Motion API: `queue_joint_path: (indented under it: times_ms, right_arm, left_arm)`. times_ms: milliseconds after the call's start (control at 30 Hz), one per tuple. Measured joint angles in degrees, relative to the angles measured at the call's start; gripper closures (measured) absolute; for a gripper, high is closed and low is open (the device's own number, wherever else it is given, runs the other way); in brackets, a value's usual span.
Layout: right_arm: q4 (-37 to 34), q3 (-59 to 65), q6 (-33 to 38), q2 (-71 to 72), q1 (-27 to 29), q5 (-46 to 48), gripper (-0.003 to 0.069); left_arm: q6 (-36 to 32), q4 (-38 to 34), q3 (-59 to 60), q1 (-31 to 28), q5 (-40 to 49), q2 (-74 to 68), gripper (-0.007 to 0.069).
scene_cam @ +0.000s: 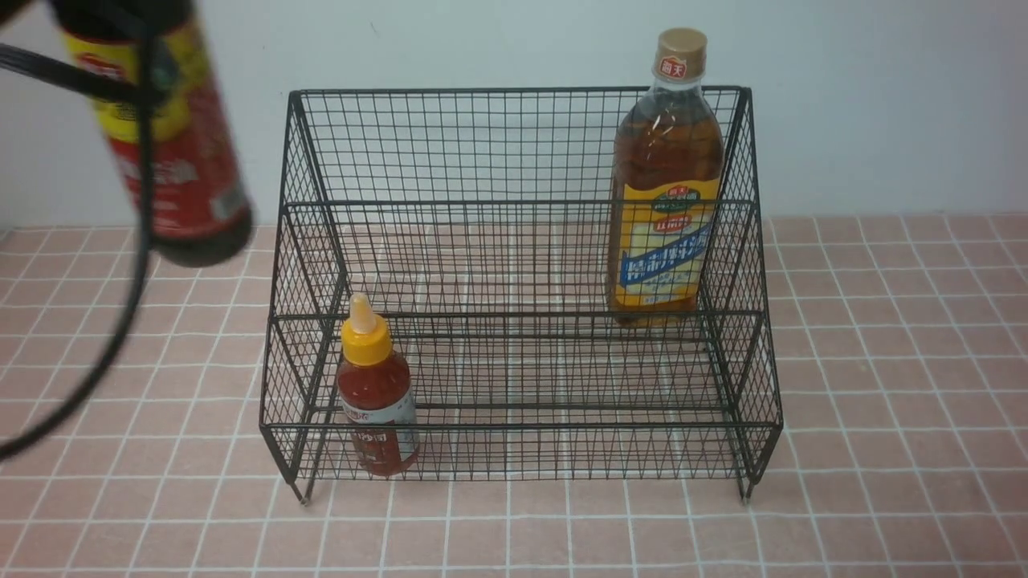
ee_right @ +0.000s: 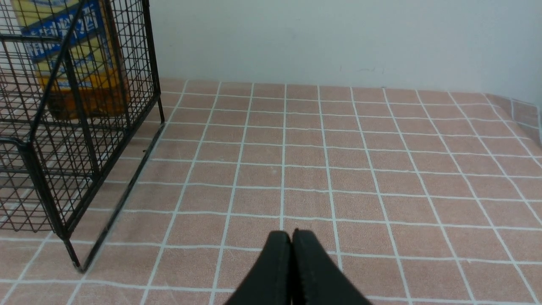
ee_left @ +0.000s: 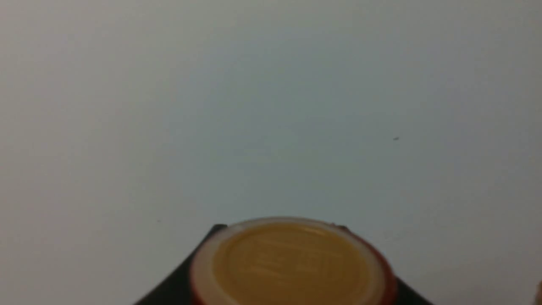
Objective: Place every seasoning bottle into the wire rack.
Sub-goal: Use the left arm to put the condiment bottle back on the shelf
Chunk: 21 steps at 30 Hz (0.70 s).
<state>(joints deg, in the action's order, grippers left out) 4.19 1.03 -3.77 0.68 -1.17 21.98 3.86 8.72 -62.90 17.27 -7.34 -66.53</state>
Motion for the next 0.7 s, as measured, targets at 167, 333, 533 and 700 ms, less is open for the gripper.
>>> queue_joint_path:
  times_ms: [167,333,533,700]
  right_arm:
    - [0.0,0.0,0.0,0.0,0.0,0.0,0.0673]
    - [0.0,0.0,0.0,0.0,0.0,0.0,0.0673]
    - [0.0,0.0,0.0,0.0,0.0,0.0,0.0673]
    - [0.0,0.0,0.0,0.0,0.0,0.0,0.0673]
  left_arm:
    - [0.05,0.22,0.0,2.21,-0.88,-3.12,0.0366]
    - [0.05,0.26,0.0,2.28,-0.88,-6.67,0.0366]
    - [1.56,-0.23,0.0,2.28,-2.27,-9.11,0.0366]
    - [2.1,-0.82,0.0,2.28,-5.05,-10.29,0.0366]
